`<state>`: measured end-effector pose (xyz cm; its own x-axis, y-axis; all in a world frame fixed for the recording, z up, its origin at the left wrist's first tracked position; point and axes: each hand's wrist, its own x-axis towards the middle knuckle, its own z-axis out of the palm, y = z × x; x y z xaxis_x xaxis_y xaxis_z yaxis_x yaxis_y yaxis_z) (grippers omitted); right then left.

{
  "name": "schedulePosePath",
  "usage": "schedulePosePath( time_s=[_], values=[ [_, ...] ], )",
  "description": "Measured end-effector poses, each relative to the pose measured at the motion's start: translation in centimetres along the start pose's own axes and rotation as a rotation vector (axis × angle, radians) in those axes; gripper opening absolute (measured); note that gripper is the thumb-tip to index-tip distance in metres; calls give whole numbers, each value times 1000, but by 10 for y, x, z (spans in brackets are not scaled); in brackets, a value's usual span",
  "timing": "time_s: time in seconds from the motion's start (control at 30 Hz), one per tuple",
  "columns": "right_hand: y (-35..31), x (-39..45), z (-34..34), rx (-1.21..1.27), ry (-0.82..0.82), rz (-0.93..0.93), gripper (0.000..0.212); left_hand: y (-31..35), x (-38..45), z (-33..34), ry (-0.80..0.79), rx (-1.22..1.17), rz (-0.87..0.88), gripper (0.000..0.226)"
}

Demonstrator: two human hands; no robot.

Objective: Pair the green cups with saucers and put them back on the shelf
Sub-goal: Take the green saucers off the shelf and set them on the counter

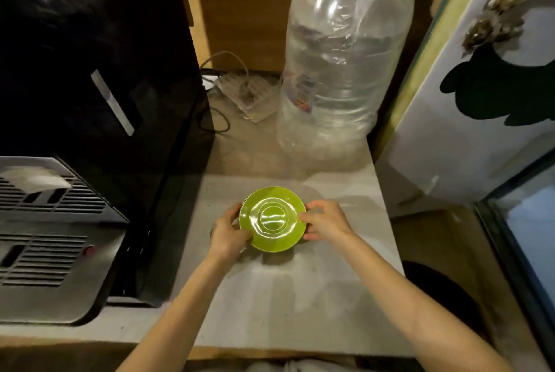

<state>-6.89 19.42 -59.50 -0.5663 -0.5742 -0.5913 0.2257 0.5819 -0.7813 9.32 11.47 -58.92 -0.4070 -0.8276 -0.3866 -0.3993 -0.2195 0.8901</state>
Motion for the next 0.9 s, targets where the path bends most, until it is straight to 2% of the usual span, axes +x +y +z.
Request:
schedulePosePath(
  time_s=[0.07, 0.27, 0.5, 0.63, 0.9],
  values=[
    [3, 3, 3, -1, -3, 7, 35, -4, 2, -1, 2, 60, 2, 50],
    [13, 10, 10, -30, -2, 12, 31, -7, 8, -2, -15, 144, -77, 44],
    [20, 16, 11, -198, 55, -52, 20, -8, 11, 1, -3, 186, -145, 42],
    [25, 15, 13, -264, 58, -81, 15, -6, 13, 3, -18, 203, -178, 51],
    [24, 13, 12, -223, 46, -91, 19, -7, 14, 4, -53, 255, -204, 61]
  ],
)
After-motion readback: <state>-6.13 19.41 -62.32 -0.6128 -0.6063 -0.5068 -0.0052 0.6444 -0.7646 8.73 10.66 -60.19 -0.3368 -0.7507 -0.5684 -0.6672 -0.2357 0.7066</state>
